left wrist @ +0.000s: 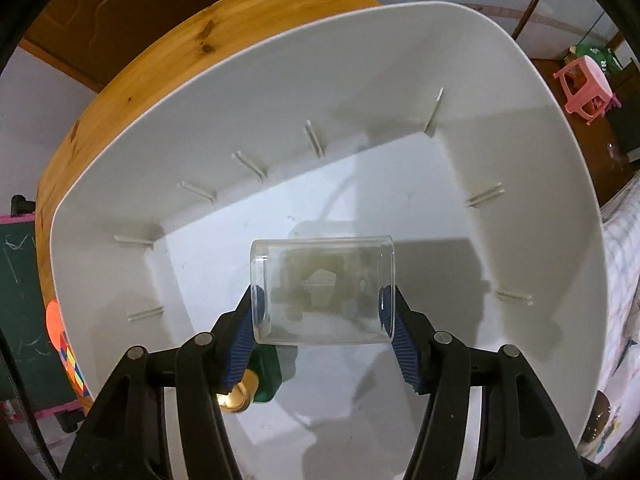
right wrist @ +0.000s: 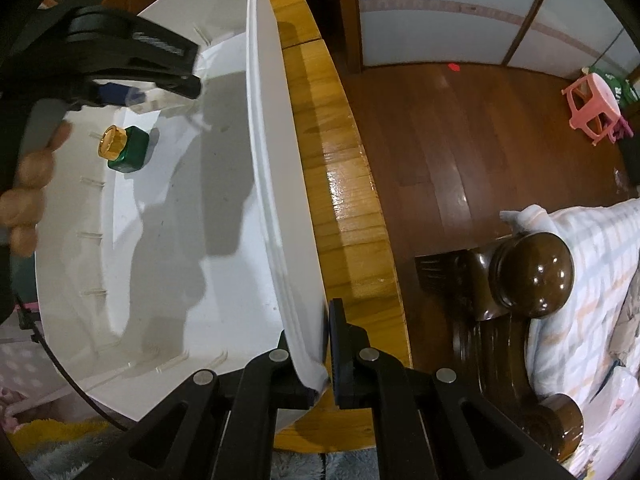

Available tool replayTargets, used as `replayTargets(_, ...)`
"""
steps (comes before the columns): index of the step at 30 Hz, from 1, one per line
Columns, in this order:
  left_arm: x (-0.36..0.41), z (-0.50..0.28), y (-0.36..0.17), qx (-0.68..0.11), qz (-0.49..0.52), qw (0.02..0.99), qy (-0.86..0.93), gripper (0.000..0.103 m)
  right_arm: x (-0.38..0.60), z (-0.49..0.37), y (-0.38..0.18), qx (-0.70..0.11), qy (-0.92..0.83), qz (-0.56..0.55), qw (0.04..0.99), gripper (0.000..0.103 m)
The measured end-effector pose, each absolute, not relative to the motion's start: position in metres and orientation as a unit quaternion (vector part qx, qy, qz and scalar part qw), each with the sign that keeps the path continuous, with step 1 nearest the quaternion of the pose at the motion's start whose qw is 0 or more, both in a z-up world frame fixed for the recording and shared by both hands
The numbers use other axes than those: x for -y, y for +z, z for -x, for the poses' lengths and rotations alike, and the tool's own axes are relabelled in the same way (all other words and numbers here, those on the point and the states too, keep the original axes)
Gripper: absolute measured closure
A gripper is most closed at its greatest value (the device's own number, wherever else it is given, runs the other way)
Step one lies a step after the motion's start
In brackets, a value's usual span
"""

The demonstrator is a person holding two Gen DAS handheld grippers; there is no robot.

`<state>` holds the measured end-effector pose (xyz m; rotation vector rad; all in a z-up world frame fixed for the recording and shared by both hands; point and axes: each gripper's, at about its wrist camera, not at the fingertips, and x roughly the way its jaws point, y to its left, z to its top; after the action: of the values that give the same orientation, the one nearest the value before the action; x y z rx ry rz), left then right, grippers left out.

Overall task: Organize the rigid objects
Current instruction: 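Carry the clear box with the left tool into the bin and release, then move the left tool back and grasp the white cube charger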

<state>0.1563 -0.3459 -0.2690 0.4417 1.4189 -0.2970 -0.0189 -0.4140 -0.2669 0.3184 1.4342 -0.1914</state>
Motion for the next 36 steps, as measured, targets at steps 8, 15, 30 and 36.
replayTargets(8, 0.352, -0.149, -0.274, -0.641, -0.206, 0.727, -0.138, 0.039, 0.41, 0.019, -0.262, -0.643, -0.091, -0.135, 0.748, 0.098)
replayTargets(15, 0.35, -0.142, -0.272, -0.641, -0.197, 0.728, -0.14, 0.039, 0.41, 0.021, -0.26, -0.636, -0.093, -0.133, 0.754, 0.098)
replayTargets(30, 0.327, -0.129, -0.259, -0.662, -0.16, 0.715, -0.156, 0.024, 0.407, 0.023, -0.258, -0.628, -0.097, -0.123, 0.762, 0.098)
replayTargets(36, 0.307, -0.107, -0.22, -0.634, -0.168, 0.735, -0.173, 0.024, 0.407, 0.025, -0.258, -0.624, -0.093, -0.123, 0.766, 0.098)
